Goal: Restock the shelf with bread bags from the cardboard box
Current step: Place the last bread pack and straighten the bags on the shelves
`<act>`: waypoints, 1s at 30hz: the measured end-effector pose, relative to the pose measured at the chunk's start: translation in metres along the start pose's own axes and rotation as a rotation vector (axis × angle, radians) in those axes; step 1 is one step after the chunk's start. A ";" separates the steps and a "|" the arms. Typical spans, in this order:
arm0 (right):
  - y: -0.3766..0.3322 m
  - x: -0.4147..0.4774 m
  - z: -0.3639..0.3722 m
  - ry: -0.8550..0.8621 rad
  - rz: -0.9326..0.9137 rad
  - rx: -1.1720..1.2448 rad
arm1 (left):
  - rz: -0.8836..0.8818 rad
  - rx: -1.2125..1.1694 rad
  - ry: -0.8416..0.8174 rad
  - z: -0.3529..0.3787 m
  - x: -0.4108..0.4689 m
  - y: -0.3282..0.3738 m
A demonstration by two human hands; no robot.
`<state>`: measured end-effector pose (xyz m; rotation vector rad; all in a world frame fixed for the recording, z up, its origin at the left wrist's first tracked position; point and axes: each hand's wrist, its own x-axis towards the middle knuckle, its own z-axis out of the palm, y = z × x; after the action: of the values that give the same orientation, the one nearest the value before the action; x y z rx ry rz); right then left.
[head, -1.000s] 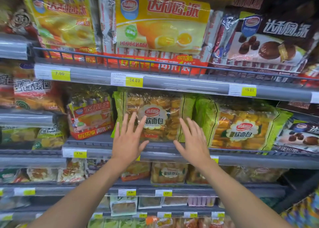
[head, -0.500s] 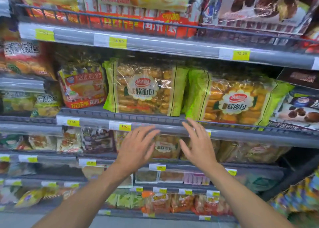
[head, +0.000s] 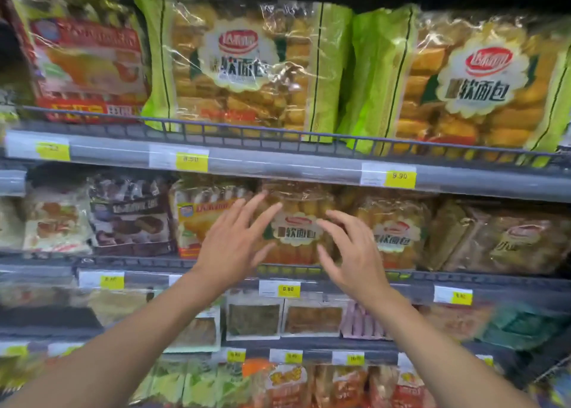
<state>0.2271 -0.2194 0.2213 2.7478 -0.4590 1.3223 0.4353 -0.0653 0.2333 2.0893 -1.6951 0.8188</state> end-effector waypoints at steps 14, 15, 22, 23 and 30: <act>0.007 -0.024 0.087 0.107 0.099 -0.257 | -0.173 -0.161 0.153 0.089 -0.008 0.019; 0.007 -0.022 0.086 0.108 0.118 -0.252 | -0.184 -0.175 0.157 0.089 -0.006 0.020; 0.016 -0.018 0.075 -0.025 0.146 -0.127 | -0.187 -0.150 0.191 0.090 0.006 0.026; 0.017 -0.017 0.074 -0.041 0.145 -0.125 | -0.187 -0.146 0.194 0.091 0.006 0.026; 0.021 -0.013 0.086 -0.038 0.140 -0.139 | -0.185 -0.143 0.200 0.102 0.010 0.019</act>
<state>0.2780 -0.2516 0.1552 2.6733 -0.7296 1.2155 0.4409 -0.1371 0.1583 1.9606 -1.3915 0.7946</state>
